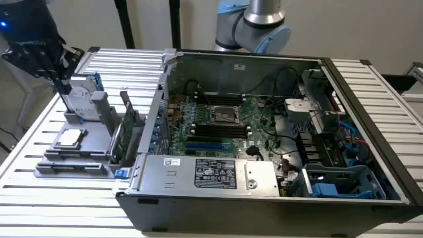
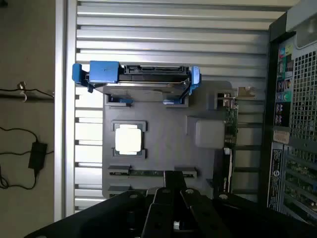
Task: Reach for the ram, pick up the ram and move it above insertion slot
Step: 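Reach for the ram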
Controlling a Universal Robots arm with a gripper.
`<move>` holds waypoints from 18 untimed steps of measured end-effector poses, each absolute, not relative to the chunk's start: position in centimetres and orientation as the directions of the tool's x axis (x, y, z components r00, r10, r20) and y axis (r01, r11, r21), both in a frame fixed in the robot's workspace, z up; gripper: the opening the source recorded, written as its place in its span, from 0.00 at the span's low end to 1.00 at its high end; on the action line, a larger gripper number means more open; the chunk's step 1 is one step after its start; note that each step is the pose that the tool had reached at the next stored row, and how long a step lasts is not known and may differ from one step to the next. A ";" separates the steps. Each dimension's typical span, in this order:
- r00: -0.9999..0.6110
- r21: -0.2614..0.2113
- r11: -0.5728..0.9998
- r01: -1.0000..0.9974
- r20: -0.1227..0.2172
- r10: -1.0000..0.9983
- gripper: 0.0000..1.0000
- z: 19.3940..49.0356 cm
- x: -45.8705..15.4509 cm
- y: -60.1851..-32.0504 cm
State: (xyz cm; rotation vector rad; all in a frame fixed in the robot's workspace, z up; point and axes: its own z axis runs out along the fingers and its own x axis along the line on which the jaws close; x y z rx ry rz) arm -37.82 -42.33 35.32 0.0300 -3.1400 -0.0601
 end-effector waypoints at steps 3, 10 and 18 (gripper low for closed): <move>-1.000 0.038 0.999 -0.019 0.001 -0.019 0.11 35.3 -37.8 -42.3; -1.000 0.038 0.999 -0.019 0.000 -0.019 0.11 35.3 -37.8 -42.3; -1.000 0.038 0.999 -0.019 0.000 -0.019 0.11 35.3 -38.0 -44.4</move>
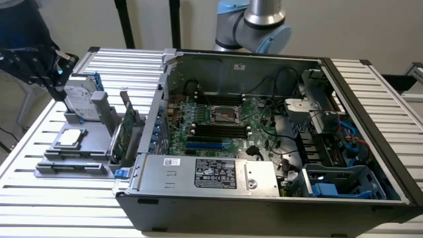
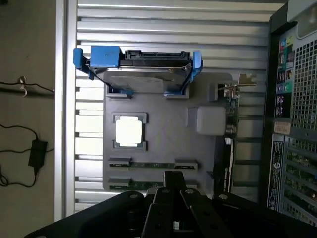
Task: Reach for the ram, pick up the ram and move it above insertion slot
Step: 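Reach for the ram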
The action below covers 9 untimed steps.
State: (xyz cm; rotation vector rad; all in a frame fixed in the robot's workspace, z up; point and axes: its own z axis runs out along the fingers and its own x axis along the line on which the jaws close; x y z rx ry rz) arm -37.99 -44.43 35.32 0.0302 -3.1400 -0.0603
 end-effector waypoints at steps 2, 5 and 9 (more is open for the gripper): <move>-1.000 0.038 0.999 -0.019 0.001 -0.019 0.11 35.3 -38.2 -45.3; -1.000 0.038 0.999 -0.019 0.001 -0.019 0.11 35.3 -38.4 -46.7; -1.000 0.038 0.999 -0.019 0.001 -0.019 0.11 35.3 -38.4 -48.5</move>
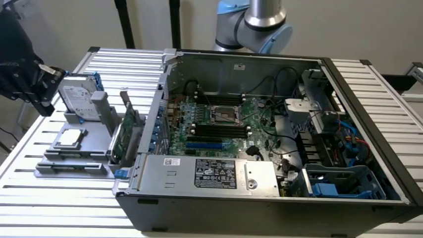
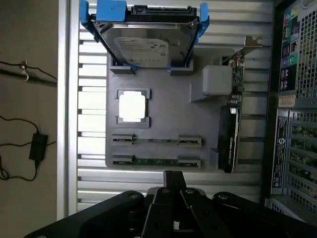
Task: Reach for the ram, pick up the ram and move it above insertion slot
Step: 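Reach for the ram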
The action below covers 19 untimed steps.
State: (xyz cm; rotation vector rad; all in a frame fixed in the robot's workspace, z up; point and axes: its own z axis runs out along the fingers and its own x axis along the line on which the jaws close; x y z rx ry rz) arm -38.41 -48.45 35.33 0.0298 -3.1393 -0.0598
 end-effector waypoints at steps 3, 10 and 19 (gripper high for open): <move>-1.000 0.038 0.999 -0.019 0.001 -0.019 0.11 35.3 -38.4 -48.6; -0.997 0.038 0.996 -0.078 0.002 -0.078 0.11 35.3 -38.4 -48.6; -0.971 0.038 0.970 -0.240 0.002 -0.240 0.11 35.3 -38.4 -48.6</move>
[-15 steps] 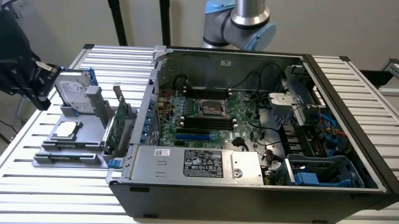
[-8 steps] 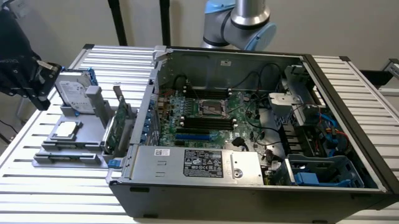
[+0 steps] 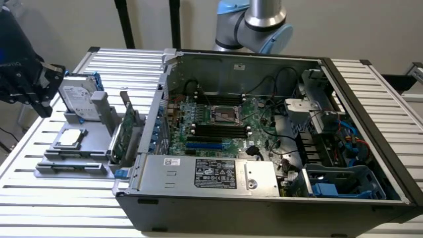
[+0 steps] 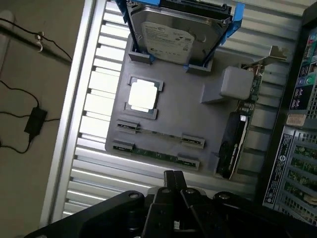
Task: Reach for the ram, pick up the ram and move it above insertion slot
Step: 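Reach for the ram, then pick up the ram and move it above insertion slot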
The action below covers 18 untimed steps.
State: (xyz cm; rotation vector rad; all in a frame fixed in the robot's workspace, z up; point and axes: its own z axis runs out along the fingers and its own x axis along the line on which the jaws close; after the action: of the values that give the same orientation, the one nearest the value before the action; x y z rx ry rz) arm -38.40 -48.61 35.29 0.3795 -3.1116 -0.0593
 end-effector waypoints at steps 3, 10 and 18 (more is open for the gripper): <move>-0.956 0.038 0.956 -0.292 0.002 -0.292 0.11 35.3 -38.4 -48.6; -0.911 0.038 0.911 -0.411 0.002 -0.411 0.11 35.2 -38.4 -48.6; -0.842 0.038 0.842 -0.538 0.002 -0.539 0.11 35.2 -38.4 -48.6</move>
State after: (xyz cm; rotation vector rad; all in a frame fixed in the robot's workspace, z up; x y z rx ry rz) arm -38.40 -48.61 35.19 0.8783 -3.0028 -0.0569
